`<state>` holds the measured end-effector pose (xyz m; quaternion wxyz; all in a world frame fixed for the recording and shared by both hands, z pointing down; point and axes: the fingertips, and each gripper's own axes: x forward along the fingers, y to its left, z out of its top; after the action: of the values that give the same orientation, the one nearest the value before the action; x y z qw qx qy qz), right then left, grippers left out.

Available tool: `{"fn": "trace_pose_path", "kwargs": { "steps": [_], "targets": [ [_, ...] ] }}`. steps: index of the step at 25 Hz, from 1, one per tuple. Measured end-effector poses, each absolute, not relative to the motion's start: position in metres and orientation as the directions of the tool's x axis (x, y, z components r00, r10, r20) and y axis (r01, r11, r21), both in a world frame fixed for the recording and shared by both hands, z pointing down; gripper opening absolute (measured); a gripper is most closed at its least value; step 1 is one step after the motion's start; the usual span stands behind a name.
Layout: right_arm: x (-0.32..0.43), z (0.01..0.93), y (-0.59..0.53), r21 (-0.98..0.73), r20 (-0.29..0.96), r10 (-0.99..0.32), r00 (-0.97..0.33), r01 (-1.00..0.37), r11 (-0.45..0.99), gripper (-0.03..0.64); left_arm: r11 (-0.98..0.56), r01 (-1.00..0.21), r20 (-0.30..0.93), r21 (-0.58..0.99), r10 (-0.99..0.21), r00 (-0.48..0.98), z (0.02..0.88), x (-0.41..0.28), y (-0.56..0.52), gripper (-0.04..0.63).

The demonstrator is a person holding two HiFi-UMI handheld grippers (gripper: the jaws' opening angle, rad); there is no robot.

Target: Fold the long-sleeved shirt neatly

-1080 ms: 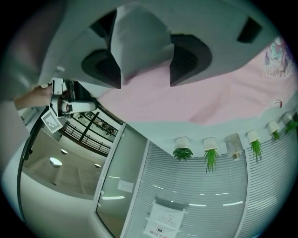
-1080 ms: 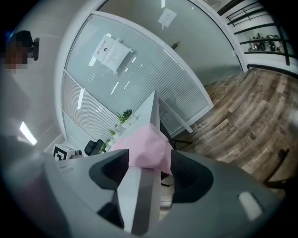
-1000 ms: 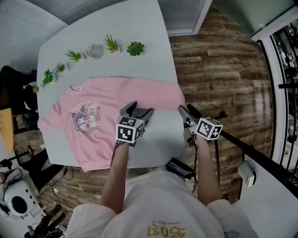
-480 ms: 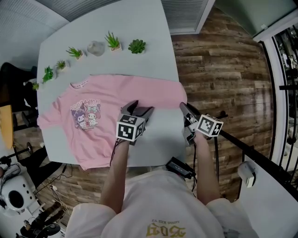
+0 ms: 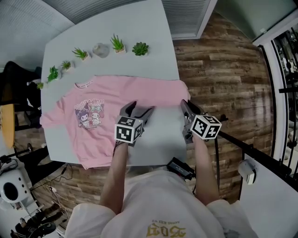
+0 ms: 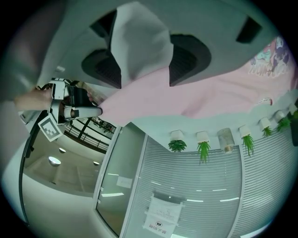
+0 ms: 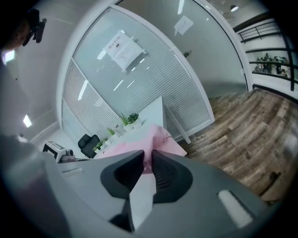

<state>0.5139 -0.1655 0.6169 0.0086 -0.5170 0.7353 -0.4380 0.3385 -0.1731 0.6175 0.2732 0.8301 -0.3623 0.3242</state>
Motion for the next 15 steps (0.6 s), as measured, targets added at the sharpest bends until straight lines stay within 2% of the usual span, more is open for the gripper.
{"fn": "trace_pose_path", "kwargs": {
  "steps": [15],
  "targets": [
    [0.482, 0.553, -0.174, -0.521, 0.417, -0.818, -0.396, -0.842, 0.142, 0.058, -0.48, -0.856, 0.654, 0.192, -0.587, 0.476, 0.556, 0.25, -0.167, 0.363]
  ]
}}
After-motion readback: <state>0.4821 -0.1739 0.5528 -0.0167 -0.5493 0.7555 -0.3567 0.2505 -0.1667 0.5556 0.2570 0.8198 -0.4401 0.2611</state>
